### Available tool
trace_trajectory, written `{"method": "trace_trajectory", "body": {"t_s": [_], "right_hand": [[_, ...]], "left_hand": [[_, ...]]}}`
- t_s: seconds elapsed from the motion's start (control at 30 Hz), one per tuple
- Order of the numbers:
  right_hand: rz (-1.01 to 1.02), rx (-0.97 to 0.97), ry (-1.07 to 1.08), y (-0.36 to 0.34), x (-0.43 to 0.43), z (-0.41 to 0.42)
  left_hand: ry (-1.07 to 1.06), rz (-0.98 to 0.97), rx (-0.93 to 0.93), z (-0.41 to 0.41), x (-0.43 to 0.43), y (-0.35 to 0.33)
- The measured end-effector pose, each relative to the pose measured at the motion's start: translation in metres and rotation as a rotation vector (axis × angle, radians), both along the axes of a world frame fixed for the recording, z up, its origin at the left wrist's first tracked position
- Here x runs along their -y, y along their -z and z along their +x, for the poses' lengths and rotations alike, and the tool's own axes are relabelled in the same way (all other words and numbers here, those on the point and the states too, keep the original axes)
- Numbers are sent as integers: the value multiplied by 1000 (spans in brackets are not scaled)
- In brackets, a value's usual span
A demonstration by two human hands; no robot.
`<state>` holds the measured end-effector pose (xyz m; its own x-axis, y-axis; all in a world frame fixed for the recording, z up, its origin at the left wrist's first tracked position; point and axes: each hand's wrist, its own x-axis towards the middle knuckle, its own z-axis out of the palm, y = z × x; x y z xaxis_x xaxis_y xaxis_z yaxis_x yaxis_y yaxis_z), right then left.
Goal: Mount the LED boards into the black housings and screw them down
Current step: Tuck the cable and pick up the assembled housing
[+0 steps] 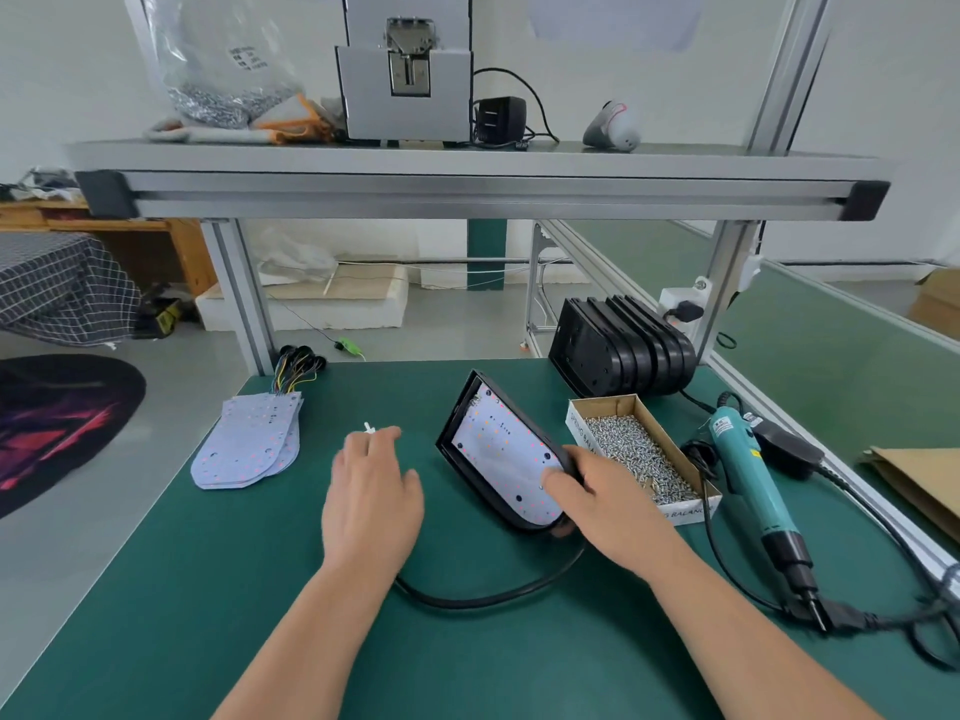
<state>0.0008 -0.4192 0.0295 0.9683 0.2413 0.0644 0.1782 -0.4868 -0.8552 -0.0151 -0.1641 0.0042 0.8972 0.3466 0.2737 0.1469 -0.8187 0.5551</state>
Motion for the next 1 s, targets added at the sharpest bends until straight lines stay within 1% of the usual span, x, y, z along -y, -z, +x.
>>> {"method": "trace_trajectory", "body": {"t_s": [0.03, 0.1, 0.13, 0.2, 0.23, 0.33, 0.4, 0.47, 0.6, 0.67, 0.7, 0.73, 0.77, 0.8, 0.87, 0.9, 0.93, 1.0], "right_hand": [[38, -35, 9, 2, 0, 1], [175, -102, 30, 4, 0, 2], [256, -123, 37, 5, 0, 3], [415, -146, 35, 5, 0, 4], [490, -161, 32, 4, 0, 4], [685, -228, 17, 5, -5, 3], [724, -269, -20, 8, -9, 2], [701, -276, -46, 12, -13, 1], [700, -305, -29, 17, -16, 5], [686, -310, -30, 19, -15, 6], [681, -314, -33, 20, -15, 7], [680, -320, -38, 21, -16, 7], [685, -327, -44, 21, -16, 7], [697, -334, -53, 21, -16, 7], [725, -340, -70, 22, -16, 8], [726, -337, -76, 22, -15, 8], [720, -331, -78, 22, -15, 8], [715, -319, -69, 23, -15, 8]], "left_hand": [[-58, 92, -71, 0, -2, -2], [-130, 153, -209, -3, -4, -8], [-132, 182, -249, -4, -5, -11], [-99, 234, -255, -5, -8, -12], [-71, 228, -234, -5, -8, -13], [25, 117, -150, -3, -4, -13], [71, 37, -96, -2, 4, -12], [85, 20, -93, -2, 11, -10], [82, 210, -113, 0, 8, -8], [78, 234, -105, 1, 7, -6], [72, 213, -97, 2, 7, -5], [68, 161, -83, 1, 9, -4], [83, 53, -66, 0, 12, -3], [125, -114, -58, -2, 15, -4], [267, -513, -62, -5, 27, -8], [329, -659, -61, -6, 32, -8], [365, -735, -58, -6, 35, -7], [410, -787, -40, -5, 36, -6]]}}
